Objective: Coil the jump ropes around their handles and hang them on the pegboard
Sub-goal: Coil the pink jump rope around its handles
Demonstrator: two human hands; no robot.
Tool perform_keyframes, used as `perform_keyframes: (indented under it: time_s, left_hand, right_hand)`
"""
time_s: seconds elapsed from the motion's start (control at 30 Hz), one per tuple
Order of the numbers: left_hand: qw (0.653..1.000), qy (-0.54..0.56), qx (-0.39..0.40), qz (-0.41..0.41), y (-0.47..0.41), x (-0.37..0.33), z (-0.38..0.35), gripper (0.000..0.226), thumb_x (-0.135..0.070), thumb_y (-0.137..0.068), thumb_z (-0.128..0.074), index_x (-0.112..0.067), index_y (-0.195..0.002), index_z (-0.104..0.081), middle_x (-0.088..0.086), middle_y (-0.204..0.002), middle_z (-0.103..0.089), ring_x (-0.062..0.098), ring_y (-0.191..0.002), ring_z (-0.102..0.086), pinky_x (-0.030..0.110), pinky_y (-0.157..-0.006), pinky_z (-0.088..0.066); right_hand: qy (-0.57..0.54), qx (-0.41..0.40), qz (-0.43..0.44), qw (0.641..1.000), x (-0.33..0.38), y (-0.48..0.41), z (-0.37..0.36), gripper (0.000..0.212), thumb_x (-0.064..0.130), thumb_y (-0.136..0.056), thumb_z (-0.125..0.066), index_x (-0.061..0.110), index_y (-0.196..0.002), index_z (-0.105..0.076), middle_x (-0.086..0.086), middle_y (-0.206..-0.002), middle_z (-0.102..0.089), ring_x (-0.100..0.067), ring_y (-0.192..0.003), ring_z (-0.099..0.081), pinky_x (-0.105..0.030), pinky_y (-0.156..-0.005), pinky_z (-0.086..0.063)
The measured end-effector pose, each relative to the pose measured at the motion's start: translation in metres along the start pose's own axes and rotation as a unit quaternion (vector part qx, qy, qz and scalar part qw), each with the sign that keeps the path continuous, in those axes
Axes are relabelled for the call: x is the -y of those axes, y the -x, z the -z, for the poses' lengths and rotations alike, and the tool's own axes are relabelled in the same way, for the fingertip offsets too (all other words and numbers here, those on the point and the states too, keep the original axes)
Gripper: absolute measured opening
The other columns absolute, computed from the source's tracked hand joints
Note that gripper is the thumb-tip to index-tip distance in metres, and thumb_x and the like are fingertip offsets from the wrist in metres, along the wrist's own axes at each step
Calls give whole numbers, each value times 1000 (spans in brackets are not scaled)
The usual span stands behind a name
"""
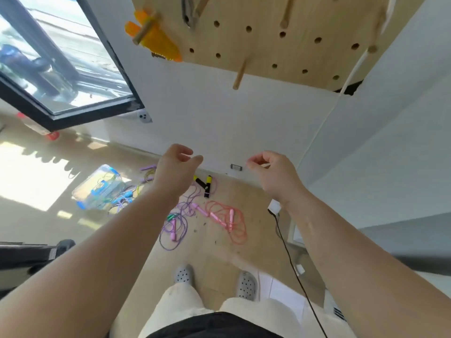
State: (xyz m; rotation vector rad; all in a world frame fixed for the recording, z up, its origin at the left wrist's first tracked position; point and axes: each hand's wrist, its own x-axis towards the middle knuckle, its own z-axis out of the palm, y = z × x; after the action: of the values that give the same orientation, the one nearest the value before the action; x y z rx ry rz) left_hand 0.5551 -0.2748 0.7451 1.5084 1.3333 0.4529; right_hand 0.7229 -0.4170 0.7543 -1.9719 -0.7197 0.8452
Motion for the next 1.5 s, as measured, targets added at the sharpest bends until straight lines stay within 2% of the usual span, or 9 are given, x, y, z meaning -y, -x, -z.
perform_keyframes:
  time_s: [0.27,0.37,0.57,0.7,0.83,1.07,1.3,1.4,1.5]
  left_hand:
    - [984,-90,115,98,-42,140,1,12,-29,-94,-67,-21,-99,-61,1,-95,-67,20,-75,-62,37,-72,-52]
    - [974,-123,140,127,-65,200,0,17,-29,-93,-68,-19,-105,-61,2,-95,-66,20,-70,-59,33,-67,-50]
    - [954,-178,180,158,-113,310,-32,24,-37,-89,-69,-24,-108,-60,1,-99,-65,26,-85,-65,43,-83,-56]
    - [945,-216,193,149,-148,390,-90,27,-36,-92,-68,-23,-114,-59,-6,-95,-60,14,-80,-59,29,-68,-46]
    - [921,-276,238,134,-181,477,-162,34,-36,-93,-67,-21,-122,-58,3,-111,-61,23,-85,-62,33,-70,-51]
    - [821,-466,331,15,-244,602,-258,58,-45,-96,-63,-22,-147,-46,7,-145,-46,30,-123,-55,41,-100,-48]
    - [622,-648,407,-169,-295,677,-312,71,-52,-97,-56,-42,-159,-21,4,-171,2,37,-156,-3,61,-123,-16]
    - [609,-644,436,-155,-299,699,-322,80,-52,-96,-59,-42,-160,-12,3,-169,18,35,-157,3,66,-122,-10]
    - [626,-636,423,-154,-295,714,-324,86,-51,-93,-63,-35,-161,-13,2,-169,15,34,-156,-4,62,-122,-14]
  right_hand:
    - [60,73,-157,983,-121,-12,-96,15,41,-93,-68,27,-96,-68,6,-100,-68,-14,-93,-64,-27,-77,-50]
    - [55,80,-224,970,-157,-16,-136,21,39,-95,-66,20,-104,-67,1,-104,-66,-15,-88,-61,-24,-69,-46]
    - [58,101,-306,945,-256,-41,-196,24,37,-99,-61,17,-112,-62,6,-97,-58,-3,-76,-51,-19,-57,-33]
    - [76,108,-321,938,-355,-81,-238,27,40,-95,-65,18,-111,-62,3,-102,-61,-9,-83,-56,-27,-70,-44]
    - [110,122,-313,936,-456,-120,-269,33,45,-94,-64,18,-112,-63,2,-103,-64,-20,-92,-63,-36,-83,-50]
    - [249,180,-273,912,-617,-180,-321,43,54,-88,-64,24,-119,-64,-3,-126,-62,-26,-112,-61,-38,-96,-51]
    - [387,312,-164,852,-705,-216,-383,62,62,-84,-65,46,-142,-48,-1,-166,-15,-33,-152,-10,-50,-124,-16]
    - [411,341,-165,829,-719,-211,-400,84,59,-86,-66,38,-157,-26,-5,-169,10,-35,-154,7,-55,-124,-4]
    - [431,308,-144,836,-730,-197,-409,89,47,-89,-65,22,-160,-17,-5,-168,4,-31,-155,0,-54,-125,-5]
